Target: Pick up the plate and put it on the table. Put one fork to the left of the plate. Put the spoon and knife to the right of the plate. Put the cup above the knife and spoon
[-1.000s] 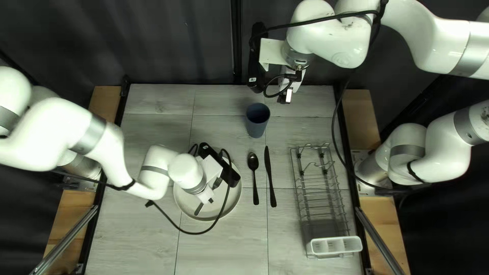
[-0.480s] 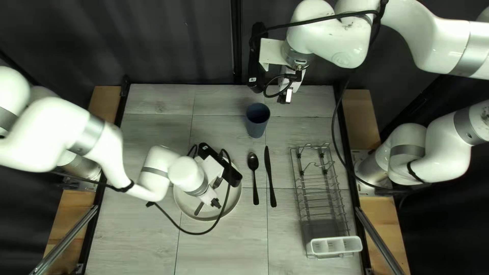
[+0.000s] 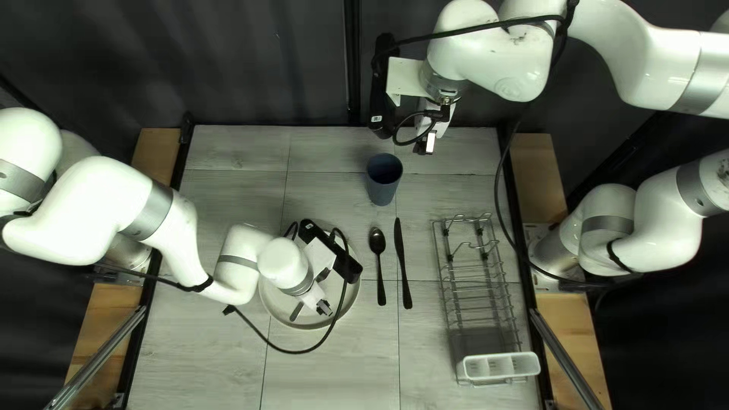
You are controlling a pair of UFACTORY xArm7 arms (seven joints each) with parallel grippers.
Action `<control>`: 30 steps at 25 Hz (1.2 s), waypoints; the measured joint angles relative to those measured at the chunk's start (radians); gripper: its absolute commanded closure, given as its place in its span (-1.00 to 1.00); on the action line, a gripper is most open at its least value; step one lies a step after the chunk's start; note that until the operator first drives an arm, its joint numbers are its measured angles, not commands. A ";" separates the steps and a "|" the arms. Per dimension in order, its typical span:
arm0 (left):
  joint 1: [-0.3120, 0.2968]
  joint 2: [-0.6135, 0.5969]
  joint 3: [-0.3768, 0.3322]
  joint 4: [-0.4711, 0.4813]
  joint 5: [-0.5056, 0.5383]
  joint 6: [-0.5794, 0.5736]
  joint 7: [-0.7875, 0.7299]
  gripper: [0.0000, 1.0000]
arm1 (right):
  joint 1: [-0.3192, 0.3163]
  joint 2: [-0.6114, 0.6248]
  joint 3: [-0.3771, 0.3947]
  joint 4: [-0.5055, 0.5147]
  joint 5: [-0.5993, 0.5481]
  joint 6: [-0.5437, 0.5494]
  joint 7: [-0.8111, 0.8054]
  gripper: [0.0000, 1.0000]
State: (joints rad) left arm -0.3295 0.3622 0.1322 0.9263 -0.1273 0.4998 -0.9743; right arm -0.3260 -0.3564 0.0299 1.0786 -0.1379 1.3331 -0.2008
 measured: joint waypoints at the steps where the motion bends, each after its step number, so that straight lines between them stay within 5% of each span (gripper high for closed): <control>1: 0.002 0.005 -0.001 0.005 -0.002 0.003 0.002 -1.00 | 0.000 0.000 0.000 0.000 0.000 0.000 0.000 -1.00; 3: 0.004 0.011 -0.002 0.012 -0.004 0.010 0.004 -0.83 | 0.000 0.000 0.000 0.000 0.000 0.000 0.000 -1.00; 4: 0.005 0.012 -0.003 0.014 -0.005 0.013 0.005 0.48 | 0.000 0.000 0.000 0.000 0.000 0.000 0.000 -1.00; 5: 0.005 0.012 -0.003 0.015 -0.006 0.015 0.005 0.99 | 0.000 0.000 0.000 0.000 0.000 0.000 0.000 -1.00; 18: -0.013 -0.013 0.018 0.019 0.025 0.052 -0.044 1.00 | 0.000 0.000 0.000 0.000 0.000 0.000 0.000 -1.00; 30: -0.057 -0.389 0.042 -0.180 0.186 0.246 -0.394 1.00 | 0.000 0.000 0.000 0.000 0.000 0.000 0.000 -1.00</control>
State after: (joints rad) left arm -0.3869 -0.0272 0.1743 0.7464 0.0587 0.7457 -1.3687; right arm -0.3260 -0.3564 0.0299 1.0786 -0.1379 1.3331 -0.2008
